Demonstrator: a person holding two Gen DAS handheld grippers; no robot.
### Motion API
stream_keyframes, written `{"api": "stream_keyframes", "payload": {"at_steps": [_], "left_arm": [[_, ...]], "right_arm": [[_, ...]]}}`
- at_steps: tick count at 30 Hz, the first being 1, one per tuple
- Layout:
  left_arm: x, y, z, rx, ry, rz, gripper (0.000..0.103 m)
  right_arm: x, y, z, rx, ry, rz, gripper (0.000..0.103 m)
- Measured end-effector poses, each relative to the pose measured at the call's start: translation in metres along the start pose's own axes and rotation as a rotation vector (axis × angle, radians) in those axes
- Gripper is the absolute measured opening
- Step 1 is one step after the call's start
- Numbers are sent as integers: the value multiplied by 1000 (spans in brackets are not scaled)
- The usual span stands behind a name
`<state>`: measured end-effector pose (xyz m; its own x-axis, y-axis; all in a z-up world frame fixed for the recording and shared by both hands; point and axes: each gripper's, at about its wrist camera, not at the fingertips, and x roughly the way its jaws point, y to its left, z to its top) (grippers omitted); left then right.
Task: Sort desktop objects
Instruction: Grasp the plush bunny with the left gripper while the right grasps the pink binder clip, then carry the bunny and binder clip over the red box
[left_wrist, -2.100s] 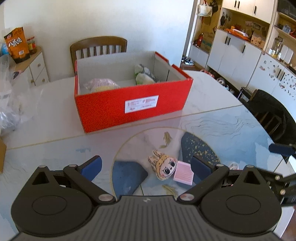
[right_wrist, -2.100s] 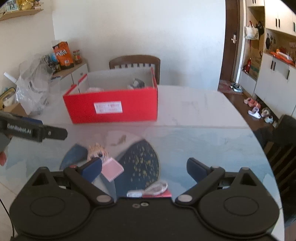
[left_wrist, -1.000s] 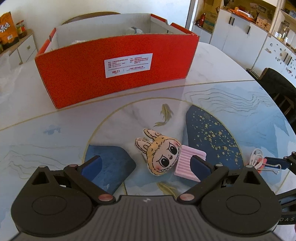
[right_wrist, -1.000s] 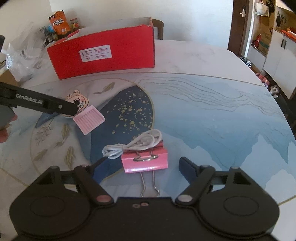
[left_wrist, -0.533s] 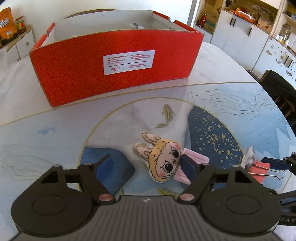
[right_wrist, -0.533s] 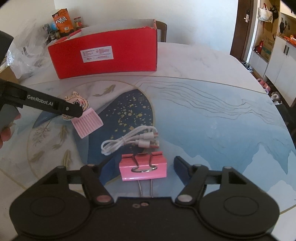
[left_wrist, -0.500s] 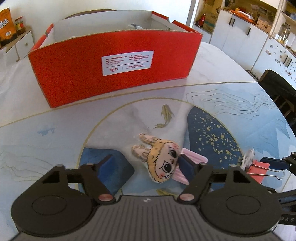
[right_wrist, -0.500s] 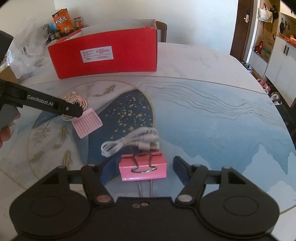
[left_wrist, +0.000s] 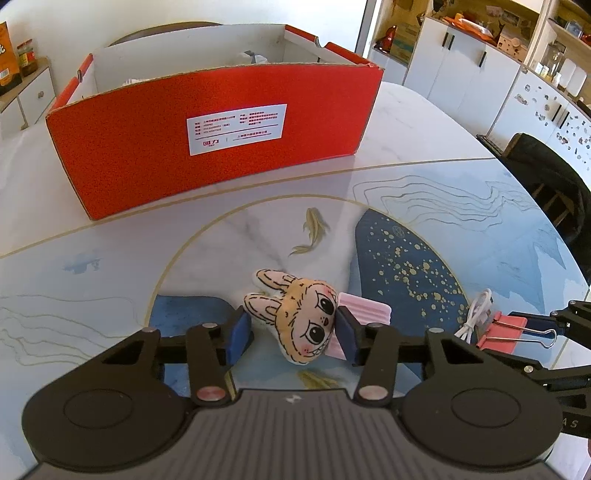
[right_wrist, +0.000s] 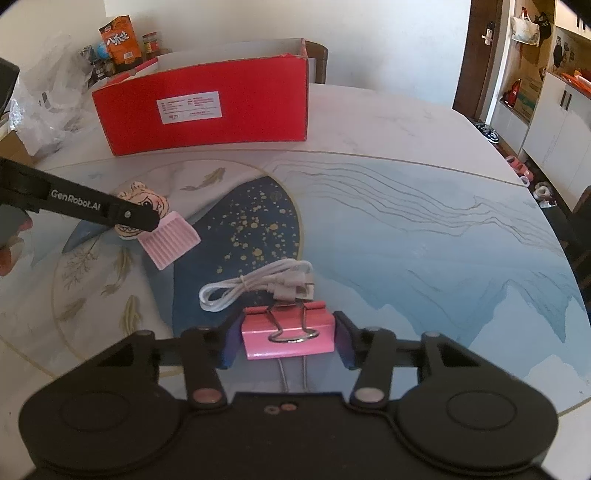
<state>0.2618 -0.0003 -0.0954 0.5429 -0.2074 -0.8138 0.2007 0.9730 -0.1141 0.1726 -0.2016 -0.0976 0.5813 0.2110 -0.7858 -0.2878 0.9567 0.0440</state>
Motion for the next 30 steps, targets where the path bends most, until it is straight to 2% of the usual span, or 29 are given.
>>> {"api": "stream_keyframes", "payload": {"at_steps": [16, 24, 30], "left_arm": [[-30, 2, -1, -17, -26, -14, 48], [-52, 5, 3, -47, -49, -12, 48], [-67, 7, 12, -68, -79, -3, 48]], "right_arm": [[-22, 2, 4, 39, -19, 5, 50], [-36, 17, 29, 16, -65, 33, 50], [-46, 27, 65, 11, -128, 75, 50]]}}
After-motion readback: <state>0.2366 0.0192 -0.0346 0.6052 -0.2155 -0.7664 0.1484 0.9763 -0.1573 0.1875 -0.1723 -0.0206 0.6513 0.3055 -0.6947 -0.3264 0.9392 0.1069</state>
